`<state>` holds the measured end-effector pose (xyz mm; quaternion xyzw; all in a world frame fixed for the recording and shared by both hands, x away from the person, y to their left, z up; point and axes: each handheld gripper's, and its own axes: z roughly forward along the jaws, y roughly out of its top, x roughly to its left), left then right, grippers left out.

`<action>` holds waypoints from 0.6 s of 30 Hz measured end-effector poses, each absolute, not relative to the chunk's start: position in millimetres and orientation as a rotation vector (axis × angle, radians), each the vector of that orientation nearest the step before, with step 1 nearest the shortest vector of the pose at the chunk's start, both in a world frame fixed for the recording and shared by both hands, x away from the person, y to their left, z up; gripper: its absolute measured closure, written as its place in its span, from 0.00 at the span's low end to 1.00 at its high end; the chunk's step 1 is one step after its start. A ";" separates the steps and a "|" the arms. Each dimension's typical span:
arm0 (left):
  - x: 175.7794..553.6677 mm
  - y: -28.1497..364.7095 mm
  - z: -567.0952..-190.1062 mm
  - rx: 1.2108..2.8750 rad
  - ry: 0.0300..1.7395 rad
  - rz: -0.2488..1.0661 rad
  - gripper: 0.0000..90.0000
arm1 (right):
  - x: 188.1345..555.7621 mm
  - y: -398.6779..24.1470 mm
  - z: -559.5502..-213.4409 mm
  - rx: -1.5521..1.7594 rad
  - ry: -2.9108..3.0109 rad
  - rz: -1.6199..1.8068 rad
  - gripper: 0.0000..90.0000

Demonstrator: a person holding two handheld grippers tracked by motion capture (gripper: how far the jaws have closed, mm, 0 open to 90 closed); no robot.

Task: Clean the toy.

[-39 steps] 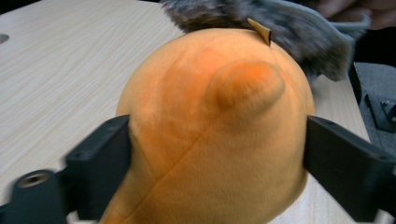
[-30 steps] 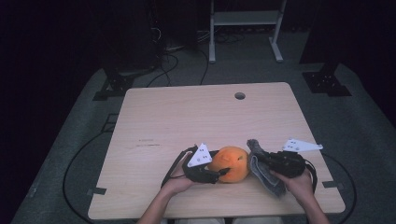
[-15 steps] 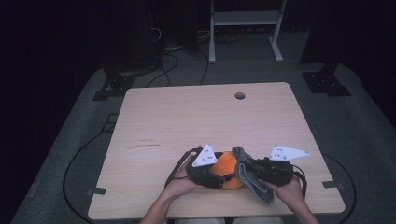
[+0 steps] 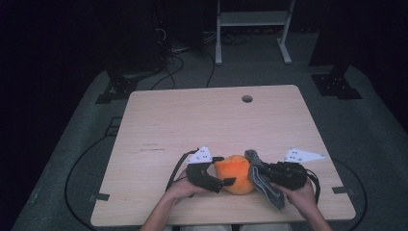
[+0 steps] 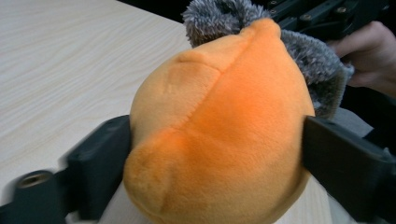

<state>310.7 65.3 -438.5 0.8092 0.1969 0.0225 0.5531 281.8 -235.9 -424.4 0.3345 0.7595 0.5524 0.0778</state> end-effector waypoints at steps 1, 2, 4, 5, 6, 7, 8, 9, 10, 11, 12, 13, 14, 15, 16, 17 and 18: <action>308.9 64.8 -436.6 1.915 0.476 0.063 0.27 | 281.3 -235.5 -422.8 0.994 2.272 1.647 0.89; 307.8 65.2 -433.0 1.912 0.482 0.076 0.31 | 280.9 -235.8 -420.9 0.988 2.270 1.639 0.89; 306.4 66.5 -424.3 1.889 0.493 0.096 0.37 | 280.4 -238.6 -416.9 0.990 2.245 1.658 0.89; 305.6 66.9 -419.7 1.887 0.497 0.117 0.38 | 280.1 -241.0 -414.1 0.987 2.224 1.667 0.89; 304.7 67.6 -415.4 1.897 0.497 0.138 0.38 | 279.6 -243.6 -410.7 0.981 2.205 1.683 0.89; 303.6 67.7 -412.4 1.903 0.497 0.156 0.38 | 278.5 -245.5 -406.8 0.977 2.184 1.719 0.89; 302.0 67.3 -410.2 1.908 0.496 0.167 0.39 | 276.7 -245.9 -402.2 0.962 2.164 1.742 0.89; 300.5 66.2 -408.7 1.915 0.492 0.171 0.39 | 274.3 -244.4 -396.9 0.941 2.155 1.748 0.89; 299.2 64.7 -407.7 1.920 0.491 0.170 0.39 | 271.8 -241.6 -392.0 0.913 2.152 1.754 0.89; 298.0 62.2 -407.5 1.917 0.492 0.165 0.39 | 269.4 -237.4 -388.0 0.881 2.155 1.757 0.89; 296.9 59.9 -407.5 1.926 0.488 0.165 0.39 | 266.7 -231.9 -385.0 0.851 2.166 1.746 0.89; 295.5 57.4 -408.4 1.932 0.487 0.168 0.39 | 264.4 -226.0 -383.6 0.821 2.180 1.720 0.89; 294.8 55.6 -410.1 1.944 0.487 0.169 0.38 | 263.1 -220.5 -383.9 0.803 2.192 1.682 0.89; 294.6 54.9 -412.3 1.956 0.475 0.170 0.37 | 263.3 -217.1 -385.9 0.800 2.203 1.639 0.89; 294.8 55.4 -413.9 1.954 0.464 0.151 0.36 | 264.7 -216.3 -389.1 0.810 2.213 1.610 0.89; 295.3 55.9 -414.8 1.947 0.453 0.126 0.32 | 266.9 -218.0 -392.8 0.825 2.218 1.608 0.89; 295.8 56.3 -415.1 1.944 0.441 0.119 0.28 | 269.3 -221.6 -396.7 0.848 2.223 1.621 0.89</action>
